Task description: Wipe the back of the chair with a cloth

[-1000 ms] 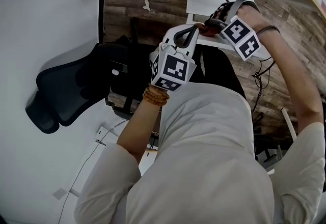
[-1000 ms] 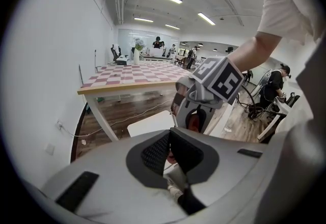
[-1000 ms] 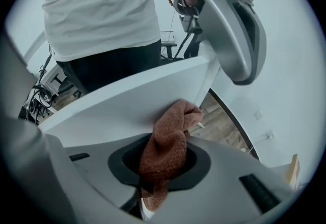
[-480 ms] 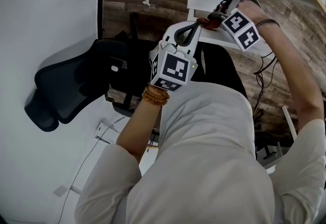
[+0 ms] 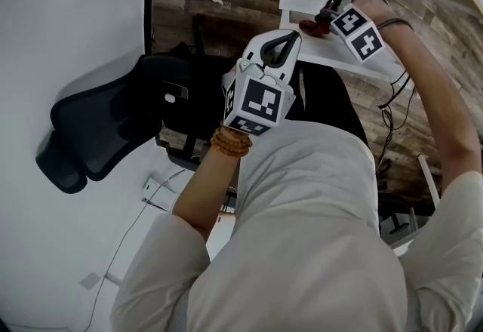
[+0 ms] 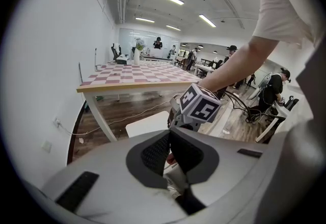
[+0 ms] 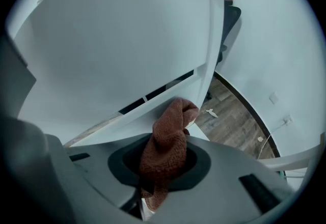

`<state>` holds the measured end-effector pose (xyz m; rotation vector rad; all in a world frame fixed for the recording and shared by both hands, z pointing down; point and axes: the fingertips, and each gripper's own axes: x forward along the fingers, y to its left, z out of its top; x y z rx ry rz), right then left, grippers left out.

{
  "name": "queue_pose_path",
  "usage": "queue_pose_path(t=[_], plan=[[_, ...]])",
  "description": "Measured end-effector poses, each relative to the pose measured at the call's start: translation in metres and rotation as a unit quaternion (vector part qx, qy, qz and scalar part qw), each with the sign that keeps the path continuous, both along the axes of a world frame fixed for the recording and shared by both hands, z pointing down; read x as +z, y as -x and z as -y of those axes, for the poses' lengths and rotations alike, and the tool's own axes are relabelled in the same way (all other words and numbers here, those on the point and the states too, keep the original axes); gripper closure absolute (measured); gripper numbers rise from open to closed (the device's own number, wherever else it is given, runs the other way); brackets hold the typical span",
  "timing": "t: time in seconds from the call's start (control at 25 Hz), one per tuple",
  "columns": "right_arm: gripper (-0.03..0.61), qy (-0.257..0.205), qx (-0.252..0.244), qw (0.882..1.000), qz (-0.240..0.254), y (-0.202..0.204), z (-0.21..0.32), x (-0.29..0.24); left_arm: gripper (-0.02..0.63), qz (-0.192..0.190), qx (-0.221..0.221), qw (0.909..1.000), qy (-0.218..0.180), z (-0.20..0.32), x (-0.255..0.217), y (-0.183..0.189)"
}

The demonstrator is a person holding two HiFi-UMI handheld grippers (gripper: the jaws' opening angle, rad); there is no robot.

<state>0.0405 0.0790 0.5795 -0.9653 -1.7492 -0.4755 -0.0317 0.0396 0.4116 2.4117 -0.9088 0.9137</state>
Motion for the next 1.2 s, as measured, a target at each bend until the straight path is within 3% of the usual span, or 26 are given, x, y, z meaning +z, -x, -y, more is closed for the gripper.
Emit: queue_pose_path(t=[0.8,1.2], plan=[[0.491,0.017,0.002,0.998,-0.055,-0.024,-0.007,0.058,0.58,-0.003,-0.004,1.0,0.001,0.001,0.0,-0.001],[0.491,0.031,0.016,0.998,-0.056,-0.027,-0.009,0.054,0.58,-0.001,-0.004,1.0,0.0,0.001,-0.001,-0.001]])
